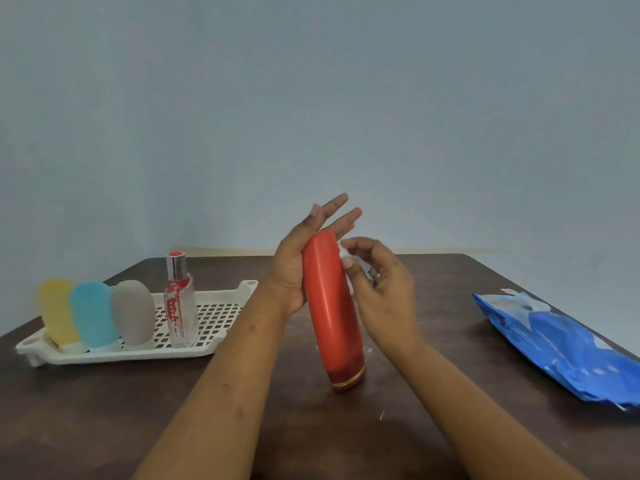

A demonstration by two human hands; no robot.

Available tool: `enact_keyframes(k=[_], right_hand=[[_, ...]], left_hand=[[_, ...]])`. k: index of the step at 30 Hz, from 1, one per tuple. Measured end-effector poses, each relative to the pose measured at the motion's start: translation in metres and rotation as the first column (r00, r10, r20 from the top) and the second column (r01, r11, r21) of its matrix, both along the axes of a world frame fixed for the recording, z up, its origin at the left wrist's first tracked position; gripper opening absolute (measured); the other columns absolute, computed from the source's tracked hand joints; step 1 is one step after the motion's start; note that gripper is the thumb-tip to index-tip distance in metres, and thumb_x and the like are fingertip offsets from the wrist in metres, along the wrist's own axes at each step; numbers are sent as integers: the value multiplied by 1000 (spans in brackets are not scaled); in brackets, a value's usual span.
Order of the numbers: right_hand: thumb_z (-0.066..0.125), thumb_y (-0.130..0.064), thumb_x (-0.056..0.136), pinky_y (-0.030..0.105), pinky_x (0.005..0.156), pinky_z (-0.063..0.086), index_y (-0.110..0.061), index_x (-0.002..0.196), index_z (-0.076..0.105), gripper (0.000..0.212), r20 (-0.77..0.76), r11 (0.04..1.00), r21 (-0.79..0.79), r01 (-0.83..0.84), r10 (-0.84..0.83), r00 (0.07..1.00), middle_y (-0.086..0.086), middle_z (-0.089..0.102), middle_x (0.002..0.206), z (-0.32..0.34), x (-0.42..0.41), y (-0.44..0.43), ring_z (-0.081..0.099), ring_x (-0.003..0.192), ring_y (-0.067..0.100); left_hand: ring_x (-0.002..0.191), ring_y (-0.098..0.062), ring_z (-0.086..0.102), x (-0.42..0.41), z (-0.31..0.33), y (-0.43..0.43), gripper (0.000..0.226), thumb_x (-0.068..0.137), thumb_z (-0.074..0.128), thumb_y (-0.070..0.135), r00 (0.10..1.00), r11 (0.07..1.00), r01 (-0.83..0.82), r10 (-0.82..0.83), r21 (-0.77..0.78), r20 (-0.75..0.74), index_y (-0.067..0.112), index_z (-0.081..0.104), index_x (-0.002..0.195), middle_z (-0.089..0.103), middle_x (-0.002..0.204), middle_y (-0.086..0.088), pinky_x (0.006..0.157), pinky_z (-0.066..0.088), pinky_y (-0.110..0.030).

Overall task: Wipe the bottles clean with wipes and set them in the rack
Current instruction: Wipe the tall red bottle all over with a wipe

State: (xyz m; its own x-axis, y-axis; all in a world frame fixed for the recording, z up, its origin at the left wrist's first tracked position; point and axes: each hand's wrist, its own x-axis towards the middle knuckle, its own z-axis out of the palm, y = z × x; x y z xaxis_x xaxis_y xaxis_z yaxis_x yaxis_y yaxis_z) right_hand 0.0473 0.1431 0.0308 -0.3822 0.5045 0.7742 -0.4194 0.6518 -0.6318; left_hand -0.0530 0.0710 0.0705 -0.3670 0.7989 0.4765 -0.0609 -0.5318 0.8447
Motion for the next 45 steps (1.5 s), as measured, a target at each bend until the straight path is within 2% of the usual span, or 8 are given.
enact_keyframes(k=[4,9,15,26,31,35,40,45], right_hand=[[60,-11,91,24,89,51,-20,101,66,15,-152,981,-135,-140,119,981,-6,69,101,11,5,-2,63,101,8],[60,-11,91,28,86,53,-14,101,67,13,-135,961,-190,-203,180,974,-2,70,99,13,7,3,65,96,11],[59,-12,91,29,72,53,-9,96,67,10,47,923,-250,-293,314,948,7,71,91,9,12,20,67,86,19],[62,-16,83,48,77,55,-5,87,67,12,370,892,-302,-337,435,821,28,65,88,12,25,41,65,79,29],[56,-3,91,34,71,55,-11,85,67,15,27,948,-199,-249,259,966,5,70,84,25,23,22,67,81,20],[57,-8,91,24,71,52,-17,87,67,14,-221,952,-233,-197,145,964,1,71,90,31,23,4,67,89,16],[56,-9,93,16,74,47,-16,91,63,11,-290,987,-161,3,-51,956,-12,67,87,29,24,-13,62,85,5],[55,-10,93,11,78,44,-19,98,61,12,-346,980,-126,151,-186,920,-17,63,92,28,37,-16,59,93,1]], left_hand=[[118,-14,60,14,3,3,72,66,72,56,999,999,33,-32,37,-42,16,59,124,64,127,-4,88,53,-28],[117,-13,60,15,3,4,64,65,72,60,987,996,-68,75,57,-142,22,65,116,66,123,-2,91,51,-25],[120,-13,58,11,4,-2,39,88,55,48,980,992,-123,125,23,-155,24,64,117,67,122,-3,94,48,-31],[94,-23,67,10,4,-6,48,86,43,47,997,996,-79,79,-29,-15,12,66,110,72,94,-10,74,56,-30],[85,-20,68,15,7,-4,35,85,46,38,1000,1000,19,-19,-7,24,13,70,82,72,96,-9,72,57,-33],[82,-18,66,20,10,-4,24,83,49,22,996,1000,28,-27,12,-88,14,70,75,71,91,-8,72,52,-30],[116,-21,60,16,13,-2,22,79,50,12,988,998,19,-10,58,-157,17,70,71,67,122,-6,90,49,-29],[113,-15,59,17,13,-4,21,77,52,13,994,999,13,-8,42,-107,20,71,75,65,125,1,84,50,-26]])
